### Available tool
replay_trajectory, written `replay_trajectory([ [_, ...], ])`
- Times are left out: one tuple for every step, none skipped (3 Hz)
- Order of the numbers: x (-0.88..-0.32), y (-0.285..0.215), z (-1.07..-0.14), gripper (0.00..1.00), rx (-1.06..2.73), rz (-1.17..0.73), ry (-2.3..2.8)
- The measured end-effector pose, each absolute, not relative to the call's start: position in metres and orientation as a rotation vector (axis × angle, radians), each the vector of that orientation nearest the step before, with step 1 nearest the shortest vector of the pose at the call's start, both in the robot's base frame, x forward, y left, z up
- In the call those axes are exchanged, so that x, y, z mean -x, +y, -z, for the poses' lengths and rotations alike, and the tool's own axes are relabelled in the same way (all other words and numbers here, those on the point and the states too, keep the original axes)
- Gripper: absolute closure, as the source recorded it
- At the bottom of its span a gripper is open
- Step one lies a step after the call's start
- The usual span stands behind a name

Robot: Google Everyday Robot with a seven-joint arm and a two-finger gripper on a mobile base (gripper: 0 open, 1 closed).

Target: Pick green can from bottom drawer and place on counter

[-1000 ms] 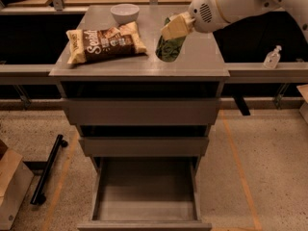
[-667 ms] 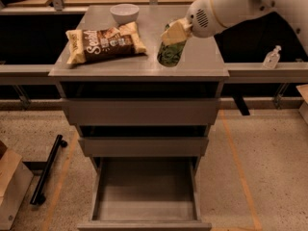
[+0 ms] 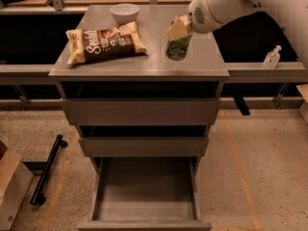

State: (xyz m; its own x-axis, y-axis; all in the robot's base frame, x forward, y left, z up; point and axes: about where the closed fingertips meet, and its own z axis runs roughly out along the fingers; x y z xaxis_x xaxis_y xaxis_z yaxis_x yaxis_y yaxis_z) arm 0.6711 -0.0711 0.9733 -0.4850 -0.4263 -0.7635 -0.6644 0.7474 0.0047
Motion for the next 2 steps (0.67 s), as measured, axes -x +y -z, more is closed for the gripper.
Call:
replay_trajectory([
  [-0.706,-0.089,-0.974,0.83,0.753,-0.322,2.15],
  [-0.738,-0.101,-0.966,0.59,0.706,-0.299,2.167],
])
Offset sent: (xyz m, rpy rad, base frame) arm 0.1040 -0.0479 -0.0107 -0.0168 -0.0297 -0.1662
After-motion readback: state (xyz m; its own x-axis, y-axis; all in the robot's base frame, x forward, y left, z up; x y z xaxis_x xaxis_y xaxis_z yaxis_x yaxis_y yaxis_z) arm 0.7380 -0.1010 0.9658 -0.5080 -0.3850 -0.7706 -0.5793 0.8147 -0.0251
